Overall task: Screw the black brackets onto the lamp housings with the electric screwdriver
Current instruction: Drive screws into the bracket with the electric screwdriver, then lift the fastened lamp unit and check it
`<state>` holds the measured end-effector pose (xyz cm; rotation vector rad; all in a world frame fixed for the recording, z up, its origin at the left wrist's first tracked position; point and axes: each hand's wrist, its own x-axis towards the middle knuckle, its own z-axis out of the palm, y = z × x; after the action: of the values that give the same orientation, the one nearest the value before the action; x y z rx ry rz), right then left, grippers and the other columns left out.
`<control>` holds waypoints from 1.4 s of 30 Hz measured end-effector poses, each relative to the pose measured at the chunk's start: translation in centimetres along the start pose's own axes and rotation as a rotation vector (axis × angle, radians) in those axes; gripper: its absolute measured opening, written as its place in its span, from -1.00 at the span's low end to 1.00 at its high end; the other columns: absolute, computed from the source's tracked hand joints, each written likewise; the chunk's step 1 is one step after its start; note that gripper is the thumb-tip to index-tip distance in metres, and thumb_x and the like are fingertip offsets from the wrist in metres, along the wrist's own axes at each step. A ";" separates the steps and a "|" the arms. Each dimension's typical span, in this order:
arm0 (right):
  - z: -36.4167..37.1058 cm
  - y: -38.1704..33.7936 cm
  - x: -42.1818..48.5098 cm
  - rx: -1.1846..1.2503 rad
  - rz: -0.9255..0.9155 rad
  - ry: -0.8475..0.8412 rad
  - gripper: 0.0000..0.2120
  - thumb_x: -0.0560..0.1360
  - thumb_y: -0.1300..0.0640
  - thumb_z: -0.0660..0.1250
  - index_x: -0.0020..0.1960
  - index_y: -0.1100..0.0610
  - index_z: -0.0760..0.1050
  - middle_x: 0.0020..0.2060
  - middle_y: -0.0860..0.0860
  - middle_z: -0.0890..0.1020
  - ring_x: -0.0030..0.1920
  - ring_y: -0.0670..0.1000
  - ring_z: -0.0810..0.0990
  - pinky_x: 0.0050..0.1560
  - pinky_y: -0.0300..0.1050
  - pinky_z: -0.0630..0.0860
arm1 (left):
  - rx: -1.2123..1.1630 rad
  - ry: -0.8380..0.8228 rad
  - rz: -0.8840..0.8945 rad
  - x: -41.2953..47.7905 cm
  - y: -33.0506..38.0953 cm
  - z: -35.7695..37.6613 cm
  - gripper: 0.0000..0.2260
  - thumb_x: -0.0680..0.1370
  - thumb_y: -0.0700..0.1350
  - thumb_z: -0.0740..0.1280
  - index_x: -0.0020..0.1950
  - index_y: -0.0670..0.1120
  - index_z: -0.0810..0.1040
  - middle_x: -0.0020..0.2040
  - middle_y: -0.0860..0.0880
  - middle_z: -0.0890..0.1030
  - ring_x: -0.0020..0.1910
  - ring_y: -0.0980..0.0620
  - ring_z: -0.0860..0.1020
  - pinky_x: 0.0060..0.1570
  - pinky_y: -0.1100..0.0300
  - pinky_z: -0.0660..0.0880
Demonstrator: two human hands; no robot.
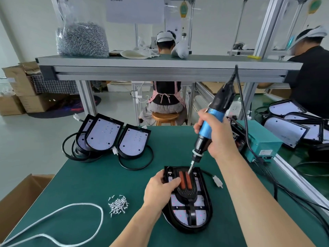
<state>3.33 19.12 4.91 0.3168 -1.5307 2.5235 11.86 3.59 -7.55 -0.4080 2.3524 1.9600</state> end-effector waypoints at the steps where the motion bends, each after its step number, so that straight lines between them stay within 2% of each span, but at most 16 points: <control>1: -1.0 -0.3 -0.1 -0.016 0.039 0.070 -0.85 0.50 0.25 0.46 -0.10 0.15 0.47 -0.42 0.02 0.52 -0.42 0.04 0.53 -0.39 -0.16 0.51 | -0.002 0.001 0.005 0.0 0.0 0.0 -0.70 0.26 0.17 0.44 -0.03 0.20 0.65 -0.12 0.17 0.72 -0.05 0.08 0.69 0.13 -0.08 0.58; 4: -4.5 -0.6 -0.6 -0.021 0.173 0.279 -0.81 0.52 0.17 0.48 -0.03 0.18 0.47 -0.41 0.04 0.53 -0.47 0.00 0.56 -0.44 -0.20 0.51 | -0.014 0.008 0.014 0.2 -0.1 0.0 -0.65 0.24 0.17 0.44 -0.01 0.16 0.66 -0.12 0.15 0.73 -0.05 0.06 0.69 0.14 -0.08 0.58; 8: -9.8 0.1 -2.5 0.030 0.271 0.498 -0.80 0.53 0.11 0.49 -0.08 0.16 0.49 -0.41 0.06 0.53 -0.44 0.00 0.57 -0.42 -0.18 0.52 | -0.018 -0.001 0.017 0.2 -0.3 0.1 -0.63 0.27 0.16 0.46 0.04 0.12 0.65 -0.11 0.14 0.73 -0.05 0.06 0.70 0.13 -0.08 0.58; 14: -15.3 3.0 -5.7 0.029 0.390 0.670 -0.76 0.51 0.11 0.51 -0.08 0.20 0.48 -0.22 0.13 0.54 -0.28 0.06 0.60 -0.23 -0.09 0.55 | -0.025 0.016 0.029 0.4 -0.4 0.3 -0.63 0.27 0.14 0.47 0.04 0.12 0.65 -0.11 0.13 0.73 -0.05 0.04 0.70 0.15 -0.10 0.57; 18: -16.3 5.8 -7.1 -0.155 0.337 0.727 -0.74 0.51 0.20 0.50 -0.01 0.22 0.40 -0.36 0.12 0.60 -0.27 0.11 0.59 -0.12 -0.03 0.51 | -0.016 0.036 0.052 0.4 -0.8 0.4 -0.63 0.28 0.15 0.48 0.05 0.13 0.63 -0.09 0.14 0.73 -0.03 0.05 0.70 0.15 -0.08 0.57; 22: -15.0 7.1 -8.2 -0.712 0.244 0.714 -0.65 0.48 0.12 0.48 0.04 0.22 0.34 -0.13 0.14 0.53 -0.16 0.18 0.52 -0.20 -0.06 0.43 | 0.049 0.153 0.106 0.1 -1.4 0.5 -0.80 0.39 0.11 0.52 -0.06 0.19 0.57 -0.16 0.21 0.70 -0.07 0.18 0.65 -0.04 0.18 0.54; 24: -14.8 7.2 -8.7 -0.934 0.194 0.697 -0.63 0.48 0.08 0.47 0.07 0.22 0.35 -0.05 0.15 0.48 -0.04 0.15 0.42 -0.03 0.02 0.47 | 0.088 0.247 0.168 -0.3 -1.9 0.7 -0.86 0.43 0.07 0.50 -0.09 0.17 0.57 -0.19 0.21 0.68 -0.14 0.27 0.61 -0.09 0.24 0.50; 26: -14.8 7.0 -8.9 -1.054 0.162 0.708 -0.64 0.49 0.08 0.45 0.08 0.25 0.35 0.00 0.17 0.48 0.02 0.06 0.27 0.11 0.03 0.41 | 0.093 0.302 0.228 -0.7 -2.2 0.9 -0.86 0.45 0.02 0.49 -0.07 0.15 0.57 -0.16 0.14 0.66 -0.19 0.30 0.57 -0.10 0.31 0.49; 28: -14.8 6.9 -9.0 -1.091 0.169 0.696 -0.60 0.52 0.07 0.42 0.17 0.29 0.35 0.10 0.22 0.48 0.10 0.09 0.28 0.24 0.06 0.39 | 0.117 0.314 0.260 -0.9 -2.3 1.0 -0.83 0.46 -0.03 0.49 -0.04 0.15 0.55 -0.10 0.09 0.61 -0.17 0.30 0.54 -0.16 0.45 0.42; 30: -14.6 6.8 -9.2 -1.141 0.150 0.670 -0.51 0.56 0.08 0.38 0.32 0.36 0.32 0.24 0.27 0.47 0.34 0.17 0.29 0.43 0.15 0.31 | 0.127 0.314 0.282 -0.8 -2.3 0.9 -0.81 0.47 -0.10 0.48 -0.04 0.14 0.54 -0.06 0.08 0.57 -0.14 0.31 0.52 -0.17 0.50 0.40; 32: -14.4 6.7 -9.5 -1.184 0.112 0.643 -0.42 0.59 0.11 0.35 0.46 0.38 0.24 0.41 0.29 0.40 0.50 0.20 0.21 0.52 0.15 0.20 | 0.121 0.326 0.308 -1.0 -2.2 0.9 -0.77 0.46 -0.16 0.47 -0.06 0.14 0.54 -0.02 0.11 0.53 -0.08 0.31 0.51 -0.07 0.47 0.41; 35: -14.1 6.8 -10.5 -1.215 0.104 0.589 -0.34 0.62 0.16 0.30 0.60 0.31 0.09 0.59 0.27 0.16 0.61 0.23 0.06 0.59 0.13 0.07 | 0.135 0.340 0.330 -1.2 -2.2 0.9 -0.77 0.43 -0.21 0.46 -0.03 0.08 0.56 0.05 0.15 0.47 0.09 0.16 0.48 0.13 0.26 0.38; 37: -13.7 7.2 -11.1 -1.293 0.027 0.542 -0.35 0.61 0.21 0.32 0.60 0.29 0.13 0.61 0.27 0.11 0.62 0.22 0.01 0.60 0.11 0.01 | 0.189 0.318 0.312 -1.2 -2.3 0.8 -0.77 0.43 -0.18 0.46 0.03 0.01 0.55 0.08 0.13 0.44 0.12 0.08 0.44 0.16 0.20 0.37; 38: -13.5 7.3 -11.4 -1.346 -0.052 0.503 -0.39 0.58 0.26 0.35 0.57 0.29 0.22 0.58 0.26 0.19 0.62 0.24 0.06 0.59 0.12 0.03 | 0.239 0.306 0.301 -1.3 -2.4 0.8 -0.76 0.43 -0.15 0.45 0.06 -0.01 0.53 0.08 0.12 0.43 0.12 0.07 0.44 0.16 0.18 0.39; 40: -13.2 7.6 -11.6 -1.432 -0.214 0.385 -0.50 0.50 0.35 0.41 0.43 0.30 0.46 0.45 0.24 0.45 0.53 0.27 0.31 0.53 0.16 0.18 | 0.343 0.295 0.290 -1.3 -2.9 0.6 -0.72 0.42 -0.10 0.45 0.08 -0.04 0.48 0.07 0.08 0.42 0.08 0.03 0.44 0.12 0.17 0.40; 42: -12.9 7.8 -11.5 -1.497 -0.236 0.270 -0.62 0.47 0.33 0.44 0.29 0.26 0.59 0.27 0.17 0.63 0.32 0.24 0.56 0.39 0.15 0.35 | 0.412 0.309 0.304 -1.4 -3.4 0.4 -0.76 0.41 -0.09 0.45 0.00 -0.06 0.47 0.00 0.08 0.41 0.03 0.00 0.43 0.04 0.20 0.35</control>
<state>11.20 26.61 -10.68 -0.0819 -2.4587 0.7068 13.91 3.67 -10.57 -0.3621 3.0842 1.5273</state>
